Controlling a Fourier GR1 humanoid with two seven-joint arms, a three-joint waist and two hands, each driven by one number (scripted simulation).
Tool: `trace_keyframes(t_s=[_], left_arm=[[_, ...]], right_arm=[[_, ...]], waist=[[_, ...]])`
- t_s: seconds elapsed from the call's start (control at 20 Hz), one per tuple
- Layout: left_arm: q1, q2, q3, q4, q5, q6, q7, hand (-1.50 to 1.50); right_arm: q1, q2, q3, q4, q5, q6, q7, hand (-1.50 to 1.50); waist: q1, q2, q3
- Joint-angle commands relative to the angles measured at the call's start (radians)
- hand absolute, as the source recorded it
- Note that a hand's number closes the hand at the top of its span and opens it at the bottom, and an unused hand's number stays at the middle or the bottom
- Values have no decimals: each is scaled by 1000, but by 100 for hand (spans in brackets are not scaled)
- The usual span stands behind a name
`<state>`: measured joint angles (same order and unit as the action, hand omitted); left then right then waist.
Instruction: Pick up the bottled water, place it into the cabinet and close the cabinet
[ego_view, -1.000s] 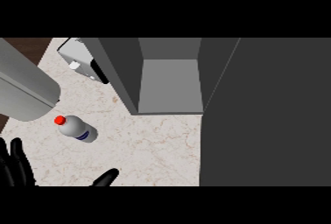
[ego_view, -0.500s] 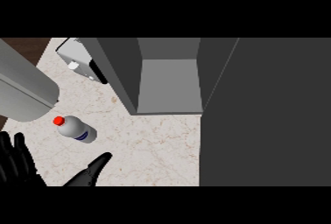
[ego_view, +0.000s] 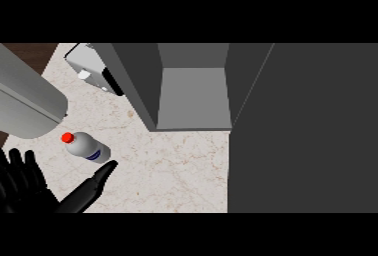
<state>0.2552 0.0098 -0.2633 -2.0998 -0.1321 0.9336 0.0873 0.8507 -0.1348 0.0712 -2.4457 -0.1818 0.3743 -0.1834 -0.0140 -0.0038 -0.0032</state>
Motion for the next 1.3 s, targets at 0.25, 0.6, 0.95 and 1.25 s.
trace_keyframes(t_s=[0.25, 0.6, 0.95, 1.25], left_arm=[[-33, -9, 125, 300, 310, -96, -302, -150], [-65, -10, 326, 524, 498, -327, -482, -150], [-146, -10, 343, 795, 622, -372, -693, -150], [-258, -10, 462, 946, 627, -444, -736, -150]], right_arm=[[129, -16, -16, -179, -79, 38, 2, -150], [178, -15, -30, -167, -75, 57, -43, -150], [241, -20, -65, -154, -56, 104, -139, -150], [279, -25, -84, -169, -87, 122, -161, -150]], waist=[[-5, 2, -1], [1, 4, 0], [-8, 3, 0], [-8, 4, 1]])
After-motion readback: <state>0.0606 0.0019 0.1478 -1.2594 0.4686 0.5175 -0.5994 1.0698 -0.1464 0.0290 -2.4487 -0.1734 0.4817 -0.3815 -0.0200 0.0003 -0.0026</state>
